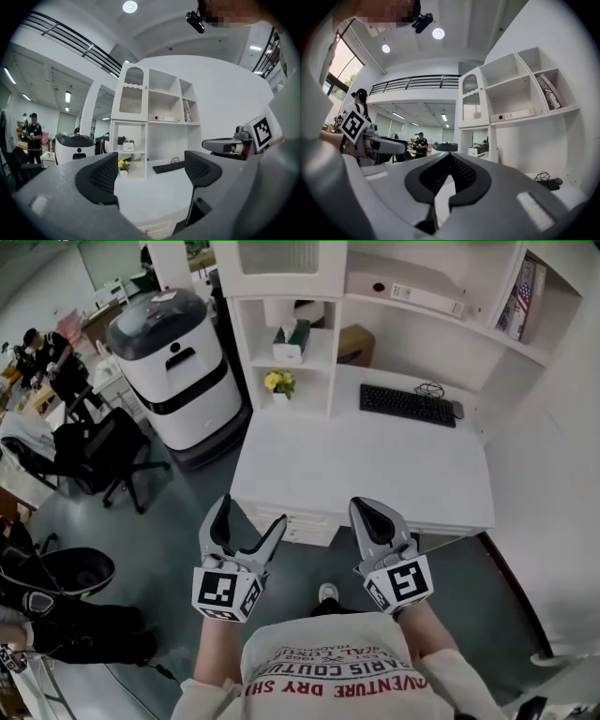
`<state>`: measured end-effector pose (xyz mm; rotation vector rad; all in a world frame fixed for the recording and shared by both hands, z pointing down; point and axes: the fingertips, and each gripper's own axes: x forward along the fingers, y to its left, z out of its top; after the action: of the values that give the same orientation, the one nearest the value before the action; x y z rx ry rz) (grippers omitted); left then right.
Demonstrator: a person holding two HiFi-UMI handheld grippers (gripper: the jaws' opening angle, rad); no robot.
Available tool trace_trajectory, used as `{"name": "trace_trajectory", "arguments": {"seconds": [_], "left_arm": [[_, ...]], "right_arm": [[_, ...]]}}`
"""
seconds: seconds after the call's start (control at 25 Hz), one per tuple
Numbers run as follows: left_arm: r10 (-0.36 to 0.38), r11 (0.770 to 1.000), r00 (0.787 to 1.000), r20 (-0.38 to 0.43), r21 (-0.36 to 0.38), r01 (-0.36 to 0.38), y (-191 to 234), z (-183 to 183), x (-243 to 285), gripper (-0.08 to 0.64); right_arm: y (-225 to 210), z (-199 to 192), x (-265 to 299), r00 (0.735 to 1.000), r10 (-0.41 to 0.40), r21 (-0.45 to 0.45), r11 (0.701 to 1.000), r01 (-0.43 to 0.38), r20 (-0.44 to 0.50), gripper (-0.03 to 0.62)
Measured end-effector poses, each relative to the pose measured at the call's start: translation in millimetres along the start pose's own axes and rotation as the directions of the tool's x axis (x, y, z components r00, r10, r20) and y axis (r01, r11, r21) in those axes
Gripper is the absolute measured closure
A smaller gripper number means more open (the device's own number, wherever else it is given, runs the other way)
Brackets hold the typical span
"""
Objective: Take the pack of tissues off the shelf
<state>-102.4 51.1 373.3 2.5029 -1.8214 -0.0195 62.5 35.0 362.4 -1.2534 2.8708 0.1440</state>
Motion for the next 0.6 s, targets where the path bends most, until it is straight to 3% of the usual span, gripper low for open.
{"name": "trace_trajectory", "arguments": {"seconds": [0.12,0.28,0.44,0.6], "left_arm": [[0.043,0.999,0.999,0.009,-0.014,-0.043,-3.4,2.9,43.8,0.115],[0.055,0.998,0.998,-0.007,0.043,-0.055,-17.9,4.1,90.8,0.115],[0.043,0.998,0.999,-0.033,0.054,-0.041,-24.4,0.3,127.2,0.114],[0.088,0.996,0.995,-0.052,0.035,-0.086,-6.0,-6.8,159.6,0.114]], "right_arm": [[-43.7,-0.2,12.3,1.0,0.004,-0.003,1.0,-0.004,-0.004,0.592],[-90.7,-8.0,26.2,1.0,0.01,-0.009,1.0,-0.01,-0.014,0.592],[-123.5,-19.0,41.7,1.0,-0.008,-0.01,1.0,0.008,-0.029,0.592],[-147.3,-26.8,64.5,0.999,-0.03,-0.031,0.999,0.029,-0.029,0.592]]}}
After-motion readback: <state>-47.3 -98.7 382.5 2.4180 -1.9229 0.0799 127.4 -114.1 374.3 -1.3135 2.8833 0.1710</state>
